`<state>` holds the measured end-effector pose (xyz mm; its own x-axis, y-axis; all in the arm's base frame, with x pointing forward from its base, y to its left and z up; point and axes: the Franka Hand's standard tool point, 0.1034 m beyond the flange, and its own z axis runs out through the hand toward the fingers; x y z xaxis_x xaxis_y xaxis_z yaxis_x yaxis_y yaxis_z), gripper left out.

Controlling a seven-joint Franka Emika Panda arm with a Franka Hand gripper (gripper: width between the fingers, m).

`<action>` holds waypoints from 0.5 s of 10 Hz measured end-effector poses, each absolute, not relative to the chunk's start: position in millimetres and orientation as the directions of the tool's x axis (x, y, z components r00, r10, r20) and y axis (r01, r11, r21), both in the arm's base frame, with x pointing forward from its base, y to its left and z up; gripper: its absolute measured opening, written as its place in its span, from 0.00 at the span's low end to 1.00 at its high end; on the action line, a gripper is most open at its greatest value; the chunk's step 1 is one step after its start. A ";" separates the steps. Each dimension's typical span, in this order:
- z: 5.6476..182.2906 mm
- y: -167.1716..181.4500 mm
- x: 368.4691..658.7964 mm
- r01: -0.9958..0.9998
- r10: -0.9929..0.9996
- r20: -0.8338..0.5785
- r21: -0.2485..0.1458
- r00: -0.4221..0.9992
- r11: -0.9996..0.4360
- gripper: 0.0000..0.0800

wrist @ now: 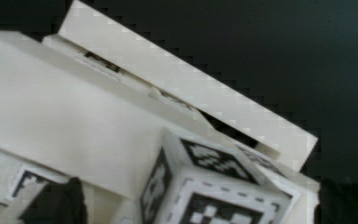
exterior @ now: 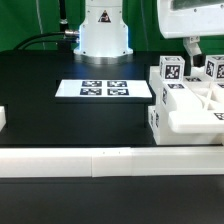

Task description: Assemble chair

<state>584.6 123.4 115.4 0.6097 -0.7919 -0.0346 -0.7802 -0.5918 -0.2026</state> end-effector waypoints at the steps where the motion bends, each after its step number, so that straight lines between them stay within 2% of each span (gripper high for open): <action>1: 116.0 124.8 583.9 -0.674 -0.686 -0.003 -0.186 0.728 -0.715 0.81; 3: 120.3 129.5 589.5 -0.441 -0.448 0.039 -0.121 0.893 -0.890 0.81; 5: 119.3 127.2 591.0 -0.308 -0.316 0.064 -0.116 0.946 -0.944 0.81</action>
Offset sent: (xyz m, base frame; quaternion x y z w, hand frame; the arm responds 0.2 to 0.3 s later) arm 0.0000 0.0000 0.0000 0.0000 0.0000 -0.1938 0.9810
